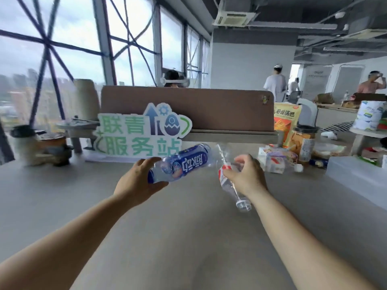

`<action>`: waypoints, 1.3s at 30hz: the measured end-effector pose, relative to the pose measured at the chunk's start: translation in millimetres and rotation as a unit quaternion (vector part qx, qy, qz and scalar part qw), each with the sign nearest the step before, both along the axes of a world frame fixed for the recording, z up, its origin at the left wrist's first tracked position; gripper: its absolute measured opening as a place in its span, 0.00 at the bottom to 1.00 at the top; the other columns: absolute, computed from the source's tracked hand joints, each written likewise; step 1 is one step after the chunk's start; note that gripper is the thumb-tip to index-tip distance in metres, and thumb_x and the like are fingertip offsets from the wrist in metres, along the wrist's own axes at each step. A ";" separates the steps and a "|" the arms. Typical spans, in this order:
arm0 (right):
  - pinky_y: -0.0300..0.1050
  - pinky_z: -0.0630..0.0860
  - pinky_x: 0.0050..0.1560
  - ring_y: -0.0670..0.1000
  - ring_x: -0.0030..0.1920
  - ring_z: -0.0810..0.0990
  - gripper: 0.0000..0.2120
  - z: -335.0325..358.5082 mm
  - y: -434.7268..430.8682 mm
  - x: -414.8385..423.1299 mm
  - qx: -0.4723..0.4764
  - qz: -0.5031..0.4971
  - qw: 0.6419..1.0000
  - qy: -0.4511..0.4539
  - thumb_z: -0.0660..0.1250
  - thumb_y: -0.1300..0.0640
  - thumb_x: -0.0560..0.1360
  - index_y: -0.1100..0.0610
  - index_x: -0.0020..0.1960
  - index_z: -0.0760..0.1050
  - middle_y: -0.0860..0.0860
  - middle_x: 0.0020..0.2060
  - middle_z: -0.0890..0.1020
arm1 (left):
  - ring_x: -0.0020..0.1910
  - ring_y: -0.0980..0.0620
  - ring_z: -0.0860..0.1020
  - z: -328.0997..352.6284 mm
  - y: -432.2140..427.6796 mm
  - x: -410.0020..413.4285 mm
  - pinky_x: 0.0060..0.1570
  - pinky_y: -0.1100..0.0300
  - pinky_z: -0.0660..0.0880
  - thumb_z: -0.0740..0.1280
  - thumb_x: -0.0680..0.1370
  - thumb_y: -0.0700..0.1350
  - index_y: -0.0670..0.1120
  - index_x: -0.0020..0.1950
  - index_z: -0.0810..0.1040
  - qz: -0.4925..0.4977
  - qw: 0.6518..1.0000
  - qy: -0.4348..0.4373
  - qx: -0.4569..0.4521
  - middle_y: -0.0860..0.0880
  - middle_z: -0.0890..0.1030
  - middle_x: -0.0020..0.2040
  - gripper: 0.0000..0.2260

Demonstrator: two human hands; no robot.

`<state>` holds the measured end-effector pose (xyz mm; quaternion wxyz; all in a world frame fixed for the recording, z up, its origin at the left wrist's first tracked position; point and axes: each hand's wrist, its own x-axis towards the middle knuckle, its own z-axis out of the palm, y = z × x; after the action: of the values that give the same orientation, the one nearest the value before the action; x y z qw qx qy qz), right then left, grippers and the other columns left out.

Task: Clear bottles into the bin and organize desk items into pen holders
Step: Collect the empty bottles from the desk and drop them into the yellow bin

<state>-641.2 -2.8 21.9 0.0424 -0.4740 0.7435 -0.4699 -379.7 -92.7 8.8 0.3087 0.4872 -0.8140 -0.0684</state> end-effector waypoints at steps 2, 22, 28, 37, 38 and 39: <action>0.43 0.72 0.53 0.54 0.56 0.76 0.25 5.5 -24.1 68.0 -0.025 0.060 0.998 -0.025 0.75 0.49 0.66 0.56 0.60 0.73 0.54 0.55 0.77 | 0.52 0.47 0.77 11.1 4.1 82.2 0.49 0.56 0.75 0.75 0.68 0.55 0.54 0.69 0.69 0.063 0.998 0.015 -0.012 0.45 0.74 0.62 0.32; 0.49 0.81 0.40 0.58 0.45 0.82 0.32 3.8 -136.6 726.8 0.069 0.522 0.719 -0.454 0.75 0.55 0.66 0.66 0.64 0.68 0.64 0.55 0.79 | 0.57 0.49 0.75 1.1 117.0 671.3 0.54 0.52 0.75 0.74 0.68 0.58 0.52 0.70 0.68 0.458 0.883 0.094 -0.047 0.47 0.75 0.61 0.33; 0.51 0.79 0.56 0.54 0.56 0.80 0.21 26.6 -136.0 777.9 -0.045 0.575 0.722 -0.383 0.70 0.60 0.74 0.56 0.63 0.66 0.57 0.58 0.79 | 0.54 0.49 0.78 24.4 105.4 718.4 0.52 0.51 0.79 0.74 0.68 0.57 0.52 0.69 0.69 0.444 0.882 0.124 -0.097 0.47 0.75 0.60 0.32; 0.50 0.76 0.60 0.50 0.60 0.77 0.25 58.7 -166.6 836.5 -0.141 0.567 0.770 -0.257 0.73 0.57 0.72 0.54 0.64 0.65 0.51 0.61 0.75 | 0.56 0.48 0.78 64.1 57.7 780.1 0.52 0.49 0.79 0.73 0.68 0.58 0.51 0.70 0.69 0.402 0.900 0.090 -0.144 0.45 0.76 0.62 0.32; 0.47 0.76 0.60 0.50 0.60 0.76 0.26 58.7 -169.2 843.0 -0.150 0.563 0.774 -0.247 0.73 0.57 0.72 0.54 0.65 0.65 0.51 0.62 0.75 | 0.56 0.48 0.78 63.6 52.8 785.7 0.52 0.50 0.79 0.73 0.68 0.57 0.51 0.70 0.69 0.398 0.901 0.090 -0.144 0.45 0.76 0.62 0.32; 0.45 0.75 0.59 0.49 0.60 0.75 0.27 57.2 -173.2 850.1 -0.159 0.560 0.777 -0.239 0.73 0.56 0.72 0.55 0.66 0.65 0.51 0.63 0.74 | 0.55 0.47 0.78 62.4 48.1 792.0 0.53 0.50 0.79 0.74 0.68 0.56 0.50 0.70 0.69 0.394 0.903 0.090 -0.142 0.45 0.75 0.62 0.32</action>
<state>208.9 -176.0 79.1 0.3984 -0.6793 0.2268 -0.5730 412.3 -44.6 71.1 0.4487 0.7108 -0.5253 0.1319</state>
